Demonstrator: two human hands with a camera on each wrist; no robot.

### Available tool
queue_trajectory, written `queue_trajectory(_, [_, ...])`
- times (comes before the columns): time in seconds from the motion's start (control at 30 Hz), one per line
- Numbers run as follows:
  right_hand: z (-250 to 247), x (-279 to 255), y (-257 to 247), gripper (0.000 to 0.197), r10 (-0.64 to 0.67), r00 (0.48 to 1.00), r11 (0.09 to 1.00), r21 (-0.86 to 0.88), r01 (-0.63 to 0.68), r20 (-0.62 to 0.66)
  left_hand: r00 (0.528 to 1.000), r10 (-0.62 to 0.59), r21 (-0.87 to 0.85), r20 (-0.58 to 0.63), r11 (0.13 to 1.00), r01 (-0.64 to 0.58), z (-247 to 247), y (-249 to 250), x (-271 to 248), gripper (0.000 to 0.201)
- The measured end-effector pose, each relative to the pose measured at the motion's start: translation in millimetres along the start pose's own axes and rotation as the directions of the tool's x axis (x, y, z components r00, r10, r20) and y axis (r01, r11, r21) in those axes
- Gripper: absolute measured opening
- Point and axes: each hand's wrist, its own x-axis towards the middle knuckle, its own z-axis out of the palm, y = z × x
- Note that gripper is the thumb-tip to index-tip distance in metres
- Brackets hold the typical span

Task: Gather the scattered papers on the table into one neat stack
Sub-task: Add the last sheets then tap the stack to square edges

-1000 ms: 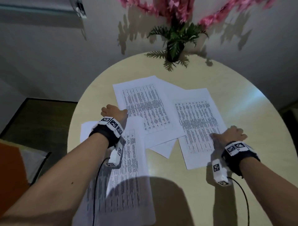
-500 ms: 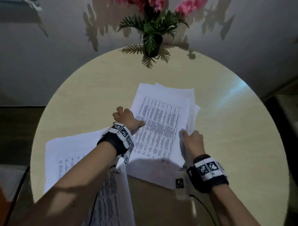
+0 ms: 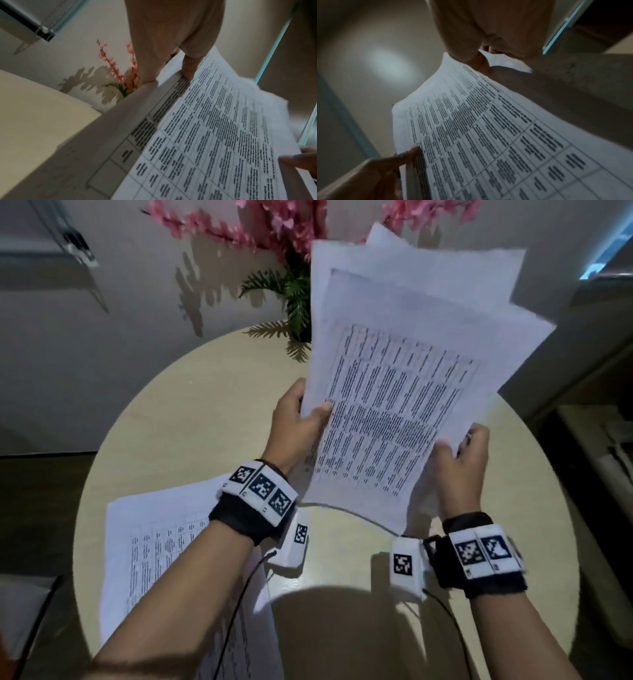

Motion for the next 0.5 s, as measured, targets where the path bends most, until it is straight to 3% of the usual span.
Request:
queue_trajectory(0.07, [-8, -7, -20, 0.029, -0.123, 0.992, 0.986, 0.11, 0.122, 0.002, 0.998, 0.061, -0.115, -0.019, 0.991, -0.063, -8, 18, -12, 0.021])
queue_trajectory(0.2, [-16, -39, -25, 0.046, -0.139, 0.988, 0.978, 0.164, 0.127, 0.062, 0.996, 0.007, -0.208, -0.093, 0.978, -0.027, -22, 27, -39, 0.028])
queue_trajectory(0.37, [-10, -63, -27, 0.049, -0.082, 0.99, 0.971, 0.235, 0.053, 0.116, 0.986, -0.102, -0.191, -0.133, 0.979, 0.075, -22, 26, -63, 0.047])
queue_trajectory(0.5, [-10, -70, -44, 0.038, -0.159, 0.982, 0.964, 0.231, 0.134, 0.097, 0.98, -0.117, -0.089, -0.16, 0.991, 0.103, -23, 37, -82, 0.033])
